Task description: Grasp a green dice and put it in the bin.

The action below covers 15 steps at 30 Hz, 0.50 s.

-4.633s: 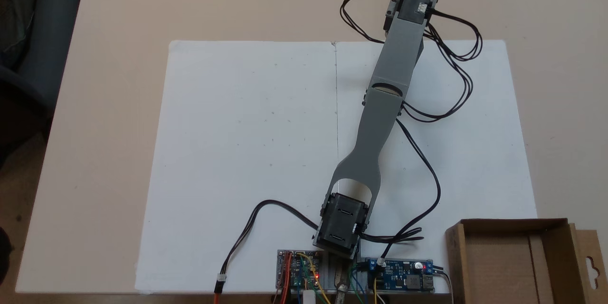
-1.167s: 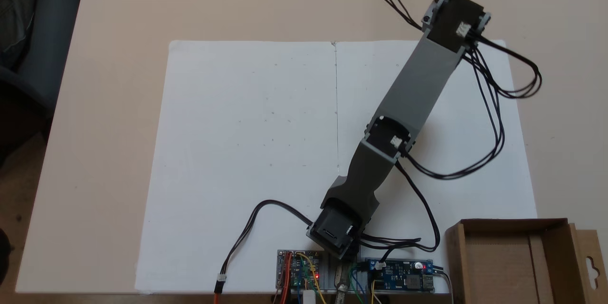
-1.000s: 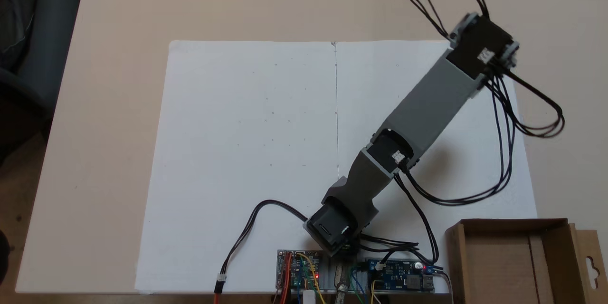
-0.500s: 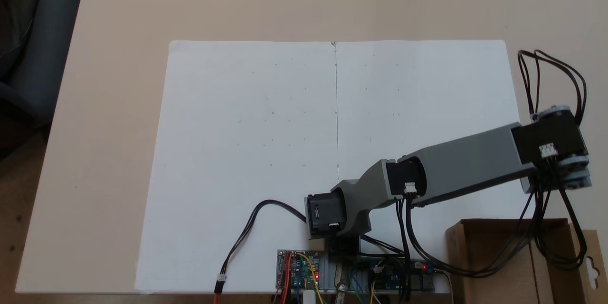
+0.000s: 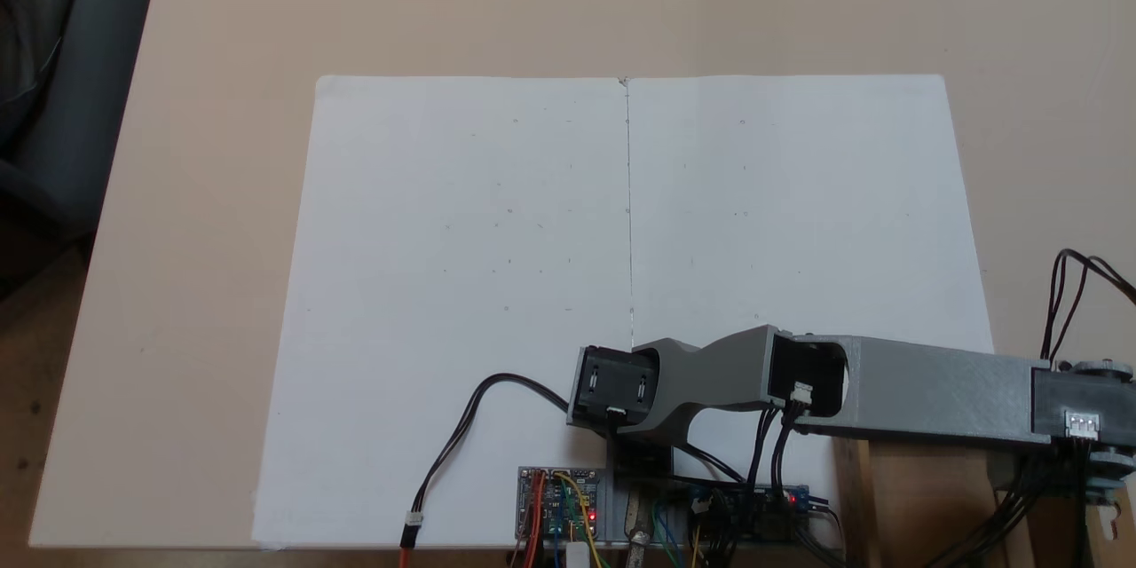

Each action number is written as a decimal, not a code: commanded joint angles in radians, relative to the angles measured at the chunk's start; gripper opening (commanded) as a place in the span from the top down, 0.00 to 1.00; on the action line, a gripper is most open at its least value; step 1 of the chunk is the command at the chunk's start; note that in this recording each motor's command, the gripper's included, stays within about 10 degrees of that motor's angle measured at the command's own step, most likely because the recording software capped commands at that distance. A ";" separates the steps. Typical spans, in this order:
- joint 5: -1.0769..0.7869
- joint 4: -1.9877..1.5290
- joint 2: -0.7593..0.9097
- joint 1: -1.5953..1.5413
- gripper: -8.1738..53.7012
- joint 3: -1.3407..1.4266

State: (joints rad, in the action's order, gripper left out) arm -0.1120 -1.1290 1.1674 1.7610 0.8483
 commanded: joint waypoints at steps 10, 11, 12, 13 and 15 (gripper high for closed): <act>-0.112 -0.095 0.041 0.026 0.62 0.106; -0.112 -0.095 0.043 0.026 0.61 0.109; -0.112 -0.094 0.043 0.026 0.55 0.109; -0.112 -0.094 0.043 0.026 0.43 0.109; -0.112 -0.087 0.043 0.023 0.30 0.114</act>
State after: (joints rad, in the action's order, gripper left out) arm -0.1365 -1.1781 1.1658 1.7779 0.9741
